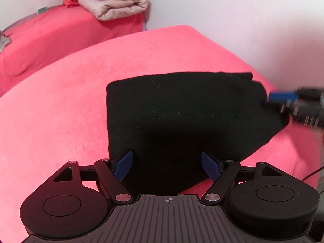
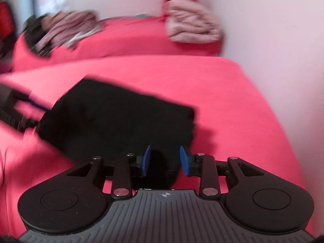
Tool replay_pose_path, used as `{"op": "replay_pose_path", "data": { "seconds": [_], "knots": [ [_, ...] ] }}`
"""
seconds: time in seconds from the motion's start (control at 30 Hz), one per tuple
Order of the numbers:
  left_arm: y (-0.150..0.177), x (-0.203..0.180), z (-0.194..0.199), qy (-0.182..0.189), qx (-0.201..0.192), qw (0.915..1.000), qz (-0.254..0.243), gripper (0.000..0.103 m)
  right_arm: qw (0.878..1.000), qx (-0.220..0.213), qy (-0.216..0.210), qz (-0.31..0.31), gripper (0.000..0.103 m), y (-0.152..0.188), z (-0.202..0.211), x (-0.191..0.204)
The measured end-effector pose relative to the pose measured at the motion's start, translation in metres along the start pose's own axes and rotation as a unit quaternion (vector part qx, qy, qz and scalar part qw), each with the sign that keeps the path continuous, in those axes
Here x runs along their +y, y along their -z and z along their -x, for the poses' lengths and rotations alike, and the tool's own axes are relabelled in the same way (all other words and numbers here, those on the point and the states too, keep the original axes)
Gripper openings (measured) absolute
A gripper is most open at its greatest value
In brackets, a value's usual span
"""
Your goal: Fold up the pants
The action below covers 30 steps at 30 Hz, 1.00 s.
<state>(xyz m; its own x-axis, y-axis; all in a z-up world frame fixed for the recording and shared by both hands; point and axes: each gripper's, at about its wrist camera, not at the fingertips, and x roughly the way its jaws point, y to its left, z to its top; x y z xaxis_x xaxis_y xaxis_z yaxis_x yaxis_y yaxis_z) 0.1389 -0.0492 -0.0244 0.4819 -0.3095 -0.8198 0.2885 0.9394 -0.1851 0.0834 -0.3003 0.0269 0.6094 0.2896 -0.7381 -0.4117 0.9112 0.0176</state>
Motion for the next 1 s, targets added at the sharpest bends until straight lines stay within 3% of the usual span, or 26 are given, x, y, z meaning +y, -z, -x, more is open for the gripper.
{"op": "replay_pose_path", "data": {
  "seconds": [0.13, 0.23, 0.33, 0.47, 0.53, 0.67, 0.73, 0.83, 0.87, 0.93, 1.0],
  "knots": [
    [-0.003, -0.005, -0.006, -0.004, 0.0, 1.0, -0.007, 0.103, 0.999, -0.016, -0.036, 0.033, 0.037, -0.013, -0.005, 0.024],
    [0.003, -0.01, -0.007, -0.016, -0.002, 0.9994, -0.03, 0.103, 0.998, 0.012, -0.02, 0.067, 0.035, -0.012, -0.033, 0.038],
    [0.008, -0.019, -0.011, -0.025, -0.004, 0.9982, -0.055, 0.103, 0.999, 0.025, 0.001, 0.031, 0.035, -0.014, -0.067, 0.018],
    [0.008, -0.022, -0.011, -0.03, -0.004, 0.9978, -0.06, 0.103, 0.999, 0.03, 0.01, -0.017, 0.036, -0.028, -0.078, 0.007],
    [0.008, -0.02, -0.009, -0.025, -0.002, 0.998, -0.058, 0.103, 0.999, 0.027, 0.017, -0.011, 0.036, -0.027, -0.073, 0.012],
    [0.009, -0.018, -0.009, -0.021, 0.002, 0.9976, -0.066, 0.103, 0.999, -0.03, 0.023, 0.038, 0.04, -0.025, -0.033, 0.038],
    [0.007, -0.018, -0.011, -0.019, 0.003, 0.9977, -0.065, 0.103, 0.998, -0.025, -0.012, 0.057, 0.039, -0.012, -0.016, 0.046],
    [0.005, -0.013, -0.011, -0.009, 0.006, 0.9984, -0.056, 0.103, 0.995, 0.016, -0.001, 0.095, 0.04, 0.024, -0.004, 0.042],
    [0.004, -0.012, -0.011, -0.006, 0.007, 0.9985, -0.055, 0.103, 0.995, 0.022, 0.008, 0.102, 0.043, 0.036, -0.001, 0.035],
    [0.005, -0.013, -0.01, -0.004, 0.009, 0.9981, -0.06, 0.103, 0.997, 0.037, 0.006, 0.067, 0.062, 0.043, 0.007, 0.015],
    [0.005, -0.013, -0.01, -0.004, 0.01, 0.9978, -0.065, 0.103, 0.999, 0.037, 0.008, 0.031, 0.065, 0.037, 0.015, 0.003]
  ]
}}
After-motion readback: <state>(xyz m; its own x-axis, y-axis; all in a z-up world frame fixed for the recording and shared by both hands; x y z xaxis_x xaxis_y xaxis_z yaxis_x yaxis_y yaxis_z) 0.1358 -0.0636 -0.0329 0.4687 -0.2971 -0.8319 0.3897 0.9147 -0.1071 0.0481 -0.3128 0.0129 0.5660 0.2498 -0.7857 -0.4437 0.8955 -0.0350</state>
